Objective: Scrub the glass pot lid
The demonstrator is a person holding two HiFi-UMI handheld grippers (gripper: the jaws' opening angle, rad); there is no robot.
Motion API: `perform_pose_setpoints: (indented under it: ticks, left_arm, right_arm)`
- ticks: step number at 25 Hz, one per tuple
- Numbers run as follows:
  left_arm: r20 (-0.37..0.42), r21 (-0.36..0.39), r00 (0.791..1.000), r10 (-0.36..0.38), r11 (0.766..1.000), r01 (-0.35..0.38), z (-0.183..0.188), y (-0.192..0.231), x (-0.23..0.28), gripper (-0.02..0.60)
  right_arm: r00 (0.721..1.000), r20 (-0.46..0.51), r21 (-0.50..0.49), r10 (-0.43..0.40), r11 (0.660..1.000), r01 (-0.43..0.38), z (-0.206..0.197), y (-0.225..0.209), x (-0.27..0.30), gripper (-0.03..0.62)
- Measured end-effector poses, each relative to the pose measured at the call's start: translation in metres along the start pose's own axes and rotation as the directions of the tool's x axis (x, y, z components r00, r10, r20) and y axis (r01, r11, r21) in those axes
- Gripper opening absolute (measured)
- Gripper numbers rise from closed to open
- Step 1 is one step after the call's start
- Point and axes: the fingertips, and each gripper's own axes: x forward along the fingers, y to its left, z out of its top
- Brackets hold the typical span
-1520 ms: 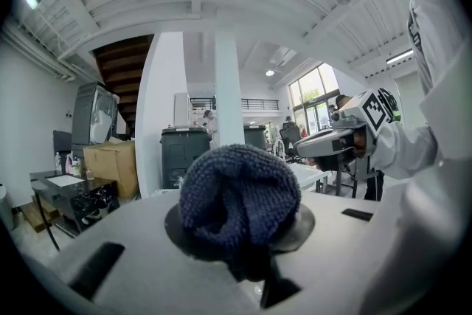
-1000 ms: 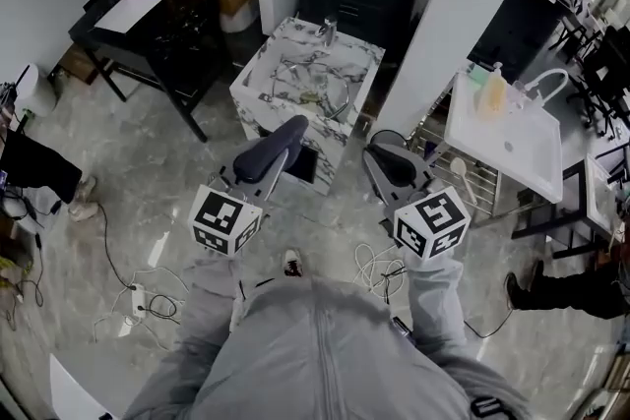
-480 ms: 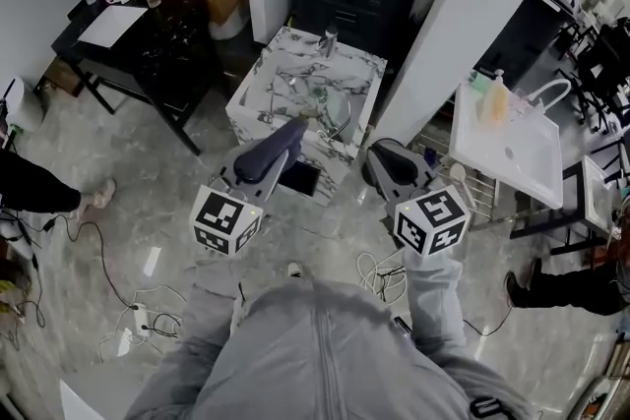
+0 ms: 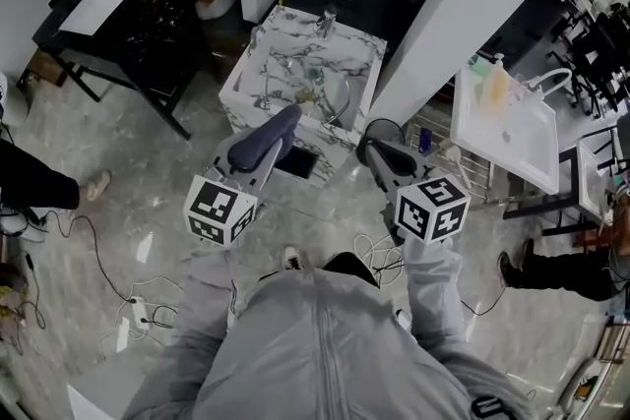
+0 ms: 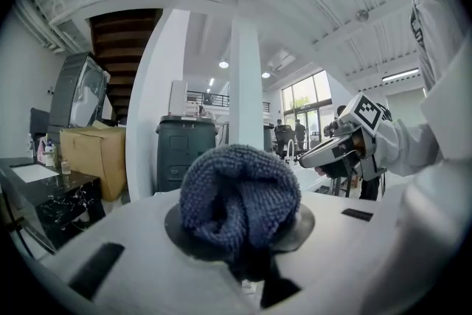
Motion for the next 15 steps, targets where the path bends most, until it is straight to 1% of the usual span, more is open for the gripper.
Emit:
perform_pose_setpoints:
  ticks: [9,15]
  left_arm:
    - [-0.040,-0.027,0.999,-0.003,1.000,0.002,-0.021,0.009,0.010,0.089]
    - [-0.088,-0.040,0.996,-0.003,0.999,-0.001,-0.040,0.020,0.026,0.089]
  right_arm:
    - [1.000,-0.030,0.020,0.008,1.000,-0.008,-0.012,-0.004,0.023,0.032]
    - [0.997,-0.059,0.038,0.039,0.999,-0.037,-0.020,-0.012,0.053,0.032]
